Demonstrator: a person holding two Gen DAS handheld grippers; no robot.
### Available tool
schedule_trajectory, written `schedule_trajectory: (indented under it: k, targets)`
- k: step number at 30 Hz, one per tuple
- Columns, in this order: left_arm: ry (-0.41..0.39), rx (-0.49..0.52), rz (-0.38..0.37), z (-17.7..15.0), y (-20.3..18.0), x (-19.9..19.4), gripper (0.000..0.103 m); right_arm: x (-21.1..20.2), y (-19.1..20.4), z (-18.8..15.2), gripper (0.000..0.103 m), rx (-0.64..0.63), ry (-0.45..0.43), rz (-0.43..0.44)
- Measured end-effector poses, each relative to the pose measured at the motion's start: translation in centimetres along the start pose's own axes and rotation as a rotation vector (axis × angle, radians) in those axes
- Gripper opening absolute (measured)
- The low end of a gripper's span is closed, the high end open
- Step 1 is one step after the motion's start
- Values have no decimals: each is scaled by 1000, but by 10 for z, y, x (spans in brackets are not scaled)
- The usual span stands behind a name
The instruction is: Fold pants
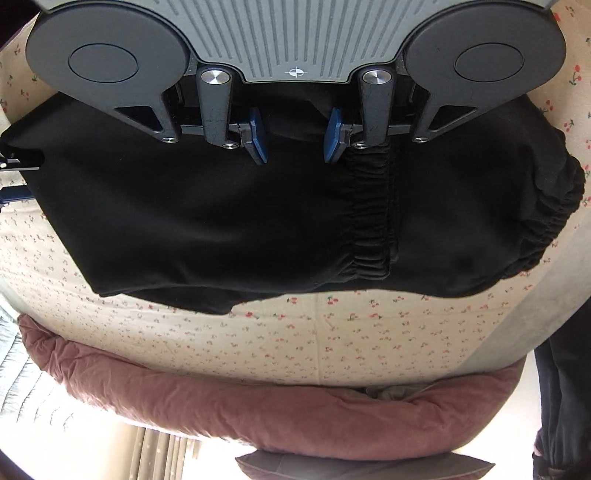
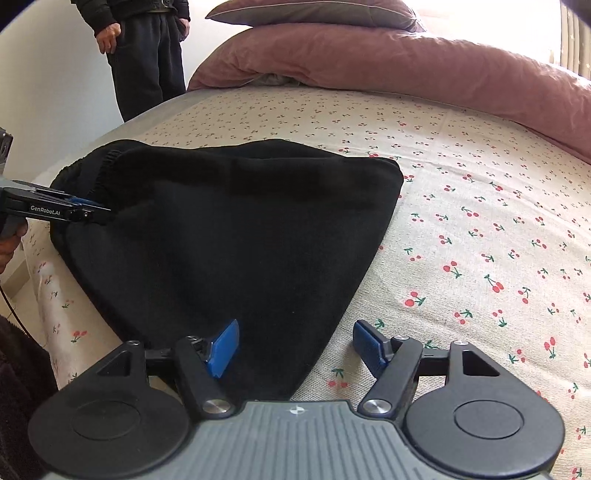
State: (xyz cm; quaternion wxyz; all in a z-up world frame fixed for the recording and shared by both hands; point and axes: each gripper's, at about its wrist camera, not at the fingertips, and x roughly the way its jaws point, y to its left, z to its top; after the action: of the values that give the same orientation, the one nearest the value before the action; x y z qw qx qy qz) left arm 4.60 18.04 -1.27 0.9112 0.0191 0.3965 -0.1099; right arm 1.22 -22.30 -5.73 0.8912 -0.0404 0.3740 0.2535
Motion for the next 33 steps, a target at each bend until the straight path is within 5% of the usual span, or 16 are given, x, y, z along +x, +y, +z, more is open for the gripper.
schedule_trajectory:
  k: [4, 8, 12, 17, 20, 28, 33]
  targets:
    - [-152, 31, -92, -5, -18, -24, 60, -24, -22, 3, 69, 163, -38, 134]
    - [-238, 80, -196, -8, -55, -28, 67, -27, -55, -5, 69, 402, -11, 280]
    - [-245, 194, -270, -18, -100, -18, 73, -9, -78, -22, 56, 588, 113, 358]
    - [-194, 348, -324, -36, -145, -3, 76, -7, -77, -32, 49, 646, 155, 442]
    - [-177, 423, -336, -47, -162, 0, 76, -5, -76, -38, 27, 662, 202, 462]
    - [-314, 504, -383, -55, -187, -20, 85, -34, -71, -4, 21, 623, 78, 562]
    - [-333, 505, -209, -54, -216, -3, 83, -35, -63, 13, 24, 580, 52, 575]
